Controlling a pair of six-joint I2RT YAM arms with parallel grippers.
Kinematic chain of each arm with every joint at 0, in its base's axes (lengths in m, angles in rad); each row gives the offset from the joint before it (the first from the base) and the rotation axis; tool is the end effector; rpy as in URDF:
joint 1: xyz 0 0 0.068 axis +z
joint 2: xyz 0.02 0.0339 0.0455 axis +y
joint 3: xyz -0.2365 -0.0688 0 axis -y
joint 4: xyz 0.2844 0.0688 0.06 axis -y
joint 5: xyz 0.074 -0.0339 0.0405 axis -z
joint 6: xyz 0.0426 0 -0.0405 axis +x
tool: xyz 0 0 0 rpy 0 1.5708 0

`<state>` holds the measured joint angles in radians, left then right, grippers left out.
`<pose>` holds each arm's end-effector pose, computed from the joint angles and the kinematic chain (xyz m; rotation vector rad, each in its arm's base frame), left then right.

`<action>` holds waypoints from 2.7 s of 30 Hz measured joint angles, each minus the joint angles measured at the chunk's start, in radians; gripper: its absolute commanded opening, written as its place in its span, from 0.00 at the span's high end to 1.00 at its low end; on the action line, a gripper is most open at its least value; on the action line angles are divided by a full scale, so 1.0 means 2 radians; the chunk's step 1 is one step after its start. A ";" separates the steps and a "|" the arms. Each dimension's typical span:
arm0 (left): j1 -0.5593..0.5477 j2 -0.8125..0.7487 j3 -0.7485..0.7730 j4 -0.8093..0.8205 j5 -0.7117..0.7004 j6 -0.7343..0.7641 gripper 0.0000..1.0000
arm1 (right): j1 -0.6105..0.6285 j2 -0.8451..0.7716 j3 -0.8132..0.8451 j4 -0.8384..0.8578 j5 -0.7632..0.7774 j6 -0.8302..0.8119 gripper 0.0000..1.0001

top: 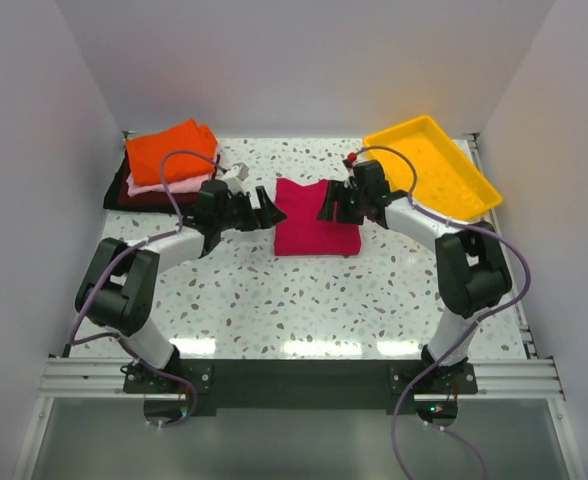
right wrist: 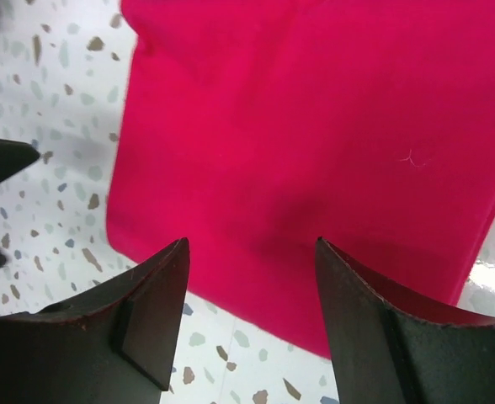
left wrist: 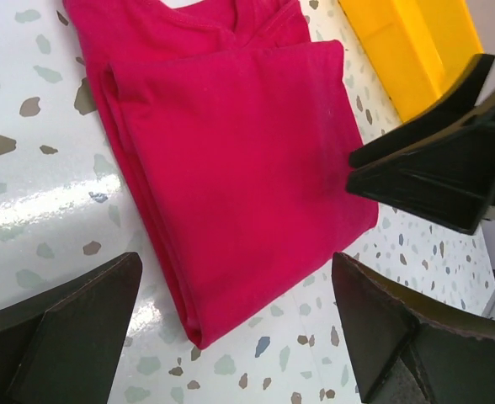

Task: Fold and stack the t-shirts
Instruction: Fold the tshirt, then neatly place the folded tshirt to the corner

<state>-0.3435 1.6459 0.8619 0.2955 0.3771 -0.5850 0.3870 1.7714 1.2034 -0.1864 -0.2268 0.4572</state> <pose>0.3542 -0.1434 0.1377 -0.0142 2.1634 -0.9451 0.3884 0.1686 0.1637 -0.0339 2.4028 0.6746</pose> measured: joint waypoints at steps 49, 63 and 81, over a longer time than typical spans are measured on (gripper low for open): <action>-0.064 0.130 -0.043 0.201 0.049 -0.083 0.09 | 0.045 -0.029 -0.139 0.070 0.013 0.001 0.39; -0.079 0.169 -0.034 0.210 0.029 -0.113 1.00 | 0.055 -0.036 -0.159 0.099 0.013 0.007 0.40; -0.065 0.079 0.096 -0.145 -0.083 0.103 1.00 | 0.069 -0.132 -0.220 0.003 0.015 0.007 0.38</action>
<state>-0.4732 1.8042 1.0538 0.0055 0.2119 -0.3790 0.5255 1.5066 0.7639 -0.1810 -0.1963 0.4713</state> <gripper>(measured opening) 0.162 0.619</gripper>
